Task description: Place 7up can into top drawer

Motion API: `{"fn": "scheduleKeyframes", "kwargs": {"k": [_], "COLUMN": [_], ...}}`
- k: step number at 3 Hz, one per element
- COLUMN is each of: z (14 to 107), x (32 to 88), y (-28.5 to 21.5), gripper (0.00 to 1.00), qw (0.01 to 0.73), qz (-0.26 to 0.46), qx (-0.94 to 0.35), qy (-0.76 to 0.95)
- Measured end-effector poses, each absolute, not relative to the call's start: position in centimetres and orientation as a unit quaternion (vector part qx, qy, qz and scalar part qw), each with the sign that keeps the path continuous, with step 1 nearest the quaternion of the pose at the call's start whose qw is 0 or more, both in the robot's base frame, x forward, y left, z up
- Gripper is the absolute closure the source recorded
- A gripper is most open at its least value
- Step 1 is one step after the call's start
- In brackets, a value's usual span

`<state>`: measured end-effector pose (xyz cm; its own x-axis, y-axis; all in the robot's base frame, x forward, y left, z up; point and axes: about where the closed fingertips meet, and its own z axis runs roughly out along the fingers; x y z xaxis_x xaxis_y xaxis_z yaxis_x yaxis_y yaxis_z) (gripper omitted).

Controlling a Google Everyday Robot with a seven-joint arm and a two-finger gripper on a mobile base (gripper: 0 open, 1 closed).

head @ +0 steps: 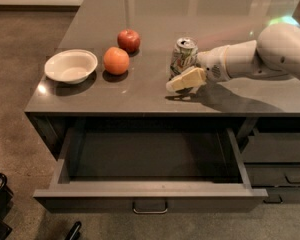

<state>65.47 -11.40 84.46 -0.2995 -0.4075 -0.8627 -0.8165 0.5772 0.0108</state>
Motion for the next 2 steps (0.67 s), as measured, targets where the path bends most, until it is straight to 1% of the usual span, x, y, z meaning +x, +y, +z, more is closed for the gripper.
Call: {"fn": "scheduleKeyframes", "kwargs": {"k": [1, 2], "z": [84.44, 84.44], "x": [65.62, 65.62], "y": [-11.4, -11.4], "gripper": [0.19, 0.42], "qw": [0.441, 0.441], "qz": [0.231, 0.231], "qx": [-0.395, -0.395], "qy": [0.772, 0.772]}}
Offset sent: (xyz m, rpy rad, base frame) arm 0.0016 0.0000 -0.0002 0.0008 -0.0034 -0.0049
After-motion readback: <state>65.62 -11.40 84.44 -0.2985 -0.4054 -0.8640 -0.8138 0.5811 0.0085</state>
